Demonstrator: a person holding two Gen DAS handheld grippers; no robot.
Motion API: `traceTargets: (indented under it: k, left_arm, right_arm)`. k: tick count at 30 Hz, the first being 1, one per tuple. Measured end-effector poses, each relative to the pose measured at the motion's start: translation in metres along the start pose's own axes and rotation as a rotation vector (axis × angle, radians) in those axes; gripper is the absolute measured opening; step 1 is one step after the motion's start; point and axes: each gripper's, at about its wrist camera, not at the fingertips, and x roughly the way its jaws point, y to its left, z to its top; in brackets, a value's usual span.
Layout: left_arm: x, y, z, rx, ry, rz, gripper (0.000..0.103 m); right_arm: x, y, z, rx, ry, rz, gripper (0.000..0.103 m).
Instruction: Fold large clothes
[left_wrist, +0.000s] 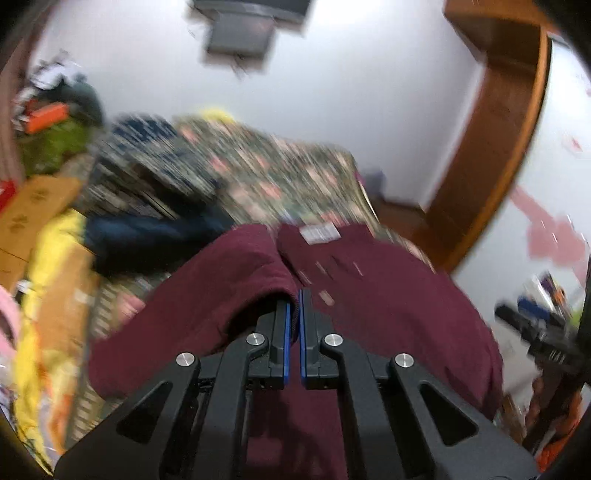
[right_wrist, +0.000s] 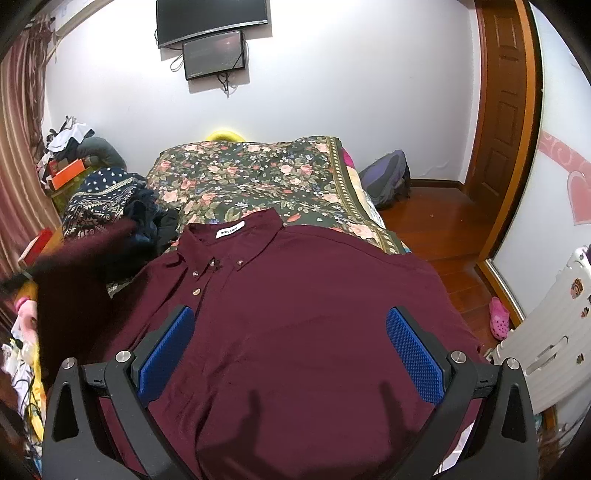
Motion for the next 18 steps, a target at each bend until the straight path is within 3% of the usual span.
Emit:
traceTargets:
  k: [7,10,12,14,16,18]
  left_arm:
    - [0.062,-0.038,-0.055,0.007,0.258,-0.052,0.003]
    - [0.060,-0.048,-0.063,0.028,0.278,-0.035,0.007]
    - [0.052,-0.050,-0.062,0.030,0.280,-0.048,0.016]
    - [0.042,-0.048,-0.059,0.032,0.264,-0.062,0.035]
    - [0.025,-0.046,-0.049,0.046,0.229,-0.050,0.043]
    - [0.009,-0.042,-0.039,0.050,0.184,-0.043,0.044]
  right_arm:
    - [-0.004,-0.006,-0.009,-0.014,0.007,-0.018,0.103]
    - [-0.004,-0.006,-0.011,-0.021,0.010,-0.017,0.103]
    - [-0.004,-0.004,-0.010,-0.024,0.011,-0.013,0.103]
    - [-0.003,-0.003,-0.009,-0.025,0.009,-0.009,0.103]
    - [-0.004,0.000,-0.008,-0.028,0.005,-0.003,0.103]
    - [-0.005,0.003,-0.008,-0.033,0.001,0.001,0.103]
